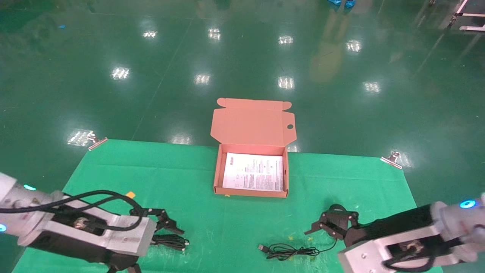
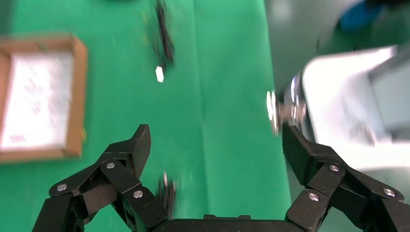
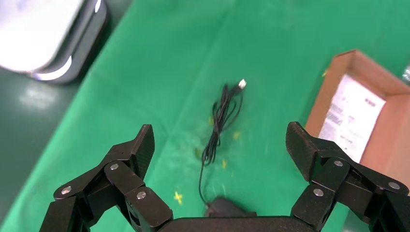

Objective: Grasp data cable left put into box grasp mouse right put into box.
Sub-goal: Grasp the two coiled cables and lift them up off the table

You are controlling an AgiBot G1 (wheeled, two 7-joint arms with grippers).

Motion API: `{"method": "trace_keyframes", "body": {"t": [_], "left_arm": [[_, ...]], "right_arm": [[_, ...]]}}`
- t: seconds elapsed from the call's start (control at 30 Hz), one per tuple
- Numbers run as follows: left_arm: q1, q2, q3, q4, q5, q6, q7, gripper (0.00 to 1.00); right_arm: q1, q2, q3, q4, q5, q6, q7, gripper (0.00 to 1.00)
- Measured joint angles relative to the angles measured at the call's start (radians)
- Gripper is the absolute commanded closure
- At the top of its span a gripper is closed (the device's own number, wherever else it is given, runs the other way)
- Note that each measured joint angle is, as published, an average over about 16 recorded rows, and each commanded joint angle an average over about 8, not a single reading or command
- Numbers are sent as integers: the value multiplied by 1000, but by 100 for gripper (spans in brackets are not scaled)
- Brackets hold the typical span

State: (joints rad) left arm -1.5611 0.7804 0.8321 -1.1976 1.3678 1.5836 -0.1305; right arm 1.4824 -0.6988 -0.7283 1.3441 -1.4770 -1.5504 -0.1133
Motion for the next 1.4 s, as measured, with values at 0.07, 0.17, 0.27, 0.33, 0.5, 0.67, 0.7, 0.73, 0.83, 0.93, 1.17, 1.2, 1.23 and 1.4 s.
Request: {"method": "trace_keyframes", "body": {"t": [0.07, 0.17, 0.27, 0.33, 0.5, 0.67, 0.7, 0.73, 0.83, 0.93, 1.17, 1.2, 1.23, 1.4], "left_arm": [[-20, 13, 33, 13, 34, -2, 1, 0], [-44, 32, 75, 32, 79, -5, 1, 0], [-62, 51, 111, 51, 119, -11, 0, 0], [-72, 65, 132, 64, 147, -15, -1, 0], [-86, 99, 175, 97, 210, -31, -8, 0], [-89, 133, 209, 127, 274, -54, -18, 0], [-88, 140, 215, 134, 287, -60, -21, 0], [-87, 147, 221, 141, 301, -68, -25, 0], [-80, 167, 238, 162, 343, -94, -36, 0], [-68, 184, 252, 186, 381, -127, -47, 0], [-33, 217, 269, 252, 447, -216, -67, 0], [-27, 221, 270, 264, 452, -228, -69, 0], [-21, 226, 270, 277, 456, -241, -71, 0], [3, 247, 262, 353, 454, -294, -70, 0]], "right_arm": [[10, -12, -23, 0, -37, 7, -11, 0], [19, -30, -51, 0, -89, 18, -25, 0], [23, -46, -75, -1, -137, 30, -33, 0], [25, -58, -90, -1, -169, 38, -38, 0], [25, -86, -122, -3, -249, 61, -45, 0], [20, -113, -151, -9, -324, 87, -45, 0], [18, -118, -156, -11, -339, 93, -44, 0], [15, -124, -161, -13, -354, 100, -42, 0], [6, -141, -175, -27, -397, 124, -35, 0], [-7, -160, -187, -48, -434, 151, -26, 0], [-43, -208, -200, -134, -488, 227, -6, 0], [-49, -216, -201, -151, -491, 238, -4, 0], [-54, -225, -201, -170, -493, 249, -2, 0], [-71, -271, -195, -277, -485, 300, 0, 0]]}}
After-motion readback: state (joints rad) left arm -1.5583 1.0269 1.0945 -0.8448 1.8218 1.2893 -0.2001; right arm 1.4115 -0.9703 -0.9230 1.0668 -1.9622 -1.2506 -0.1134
